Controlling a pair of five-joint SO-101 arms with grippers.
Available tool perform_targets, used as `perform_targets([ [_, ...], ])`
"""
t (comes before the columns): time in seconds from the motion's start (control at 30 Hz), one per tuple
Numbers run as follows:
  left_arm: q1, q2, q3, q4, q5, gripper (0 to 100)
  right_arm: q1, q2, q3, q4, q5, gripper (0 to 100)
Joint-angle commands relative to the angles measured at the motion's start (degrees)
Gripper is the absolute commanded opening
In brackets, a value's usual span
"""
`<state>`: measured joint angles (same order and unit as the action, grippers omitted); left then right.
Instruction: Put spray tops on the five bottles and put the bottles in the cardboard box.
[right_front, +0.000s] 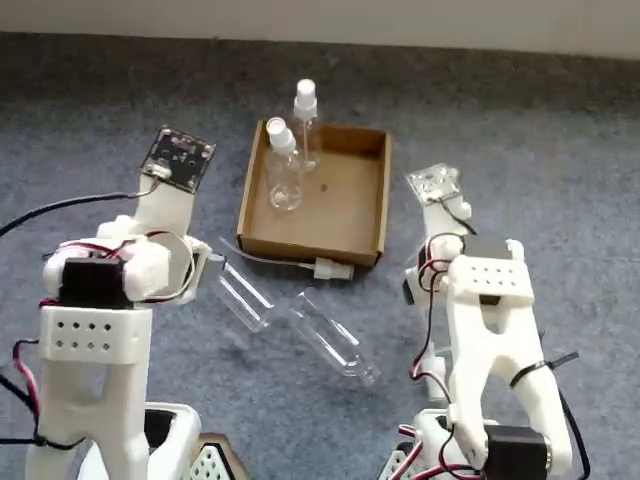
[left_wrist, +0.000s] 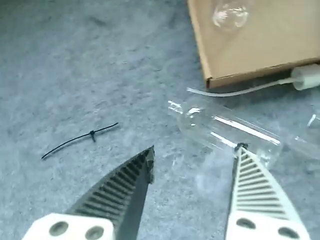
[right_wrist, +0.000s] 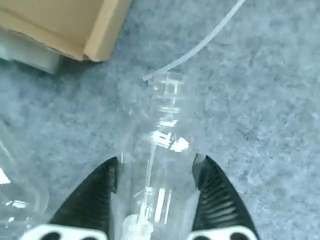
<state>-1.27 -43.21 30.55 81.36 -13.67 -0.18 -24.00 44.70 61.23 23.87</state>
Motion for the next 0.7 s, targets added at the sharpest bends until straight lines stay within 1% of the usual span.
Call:
perform_targets([
  [0.0, 6.5, 8.2, -6.3, 0.8, -0.2, 24, 0.9, -3.0, 1.4, -2.2, 0.8, 0.4],
  [0.07, 5.7, 12.6, -9.0, 1.3, -0.2, 24, 0.9, -3.7, 2.9, -2.2, 0.9, 0.4],
  [0.1, 3.3, 13.7, -10.4, 1.7, 0.5, 24, 1.0, -4.2, 3.4, -2.2, 1.0, 0.4],
  [0.17, -6.3, 13.8, -12.1, 0.5, 3.0, 24, 1.0, -5.1, 4.4, -2.2, 1.1, 0.4],
  [0.27, -23.7, 14.4, -13.1, -8.0, 4.7, 24, 0.7, -6.6, 5.7, -2.2, 1.1, 0.4],
  [0.3, -25.7, 14.5, -12.6, -8.7, 3.0, 24, 0.7, -7.0, 5.9, -2.2, 1.1, 0.4],
  [0.33, -24.5, 14.5, -11.1, -6.2, -3.3, 24, 0.6, -7.3, 6.3, -2.2, 1.1, 0.4],
  [0.4, -20.3, 13.9, -6.6, 0.6, -23.0, 24, 0.5, -7.9, 7.0, -2.2, 0.8, 0.4],
  [0.43, -20.7, 13.8, -5.0, 2.4, -25.7, 24, 0.5, -8.0, 7.0, -2.2, 0.8, 0.4],
  [0.5, -26.2, 12.3, -6.5, -1.1, -19.3, 24, 0.0, -8.0, 7.3, -2.2, 0.7, 0.4],
  [0.53, -27.9, 11.6, -7.4, -2.2, -18.3, 24, -0.7, -8.0, 7.3, -2.2, 0.7, 0.4],
  [0.57, -26.6, 10.9, -7.3, -1.3, -24.4, 24, -1.2, -8.0, 7.3, -2.2, 0.7, 0.4],
  [0.63, -23.1, 10.1, -4.6, 5.5, -47.4, 24, -1.9, -8.0, 7.3, -2.1, 0.7, 0.4],
  [0.67, -23.5, 9.8, -3.9, 6.9, -49.4, 24, -1.9, -8.0, 7.3, -2.1, 0.7, 0.4],
])
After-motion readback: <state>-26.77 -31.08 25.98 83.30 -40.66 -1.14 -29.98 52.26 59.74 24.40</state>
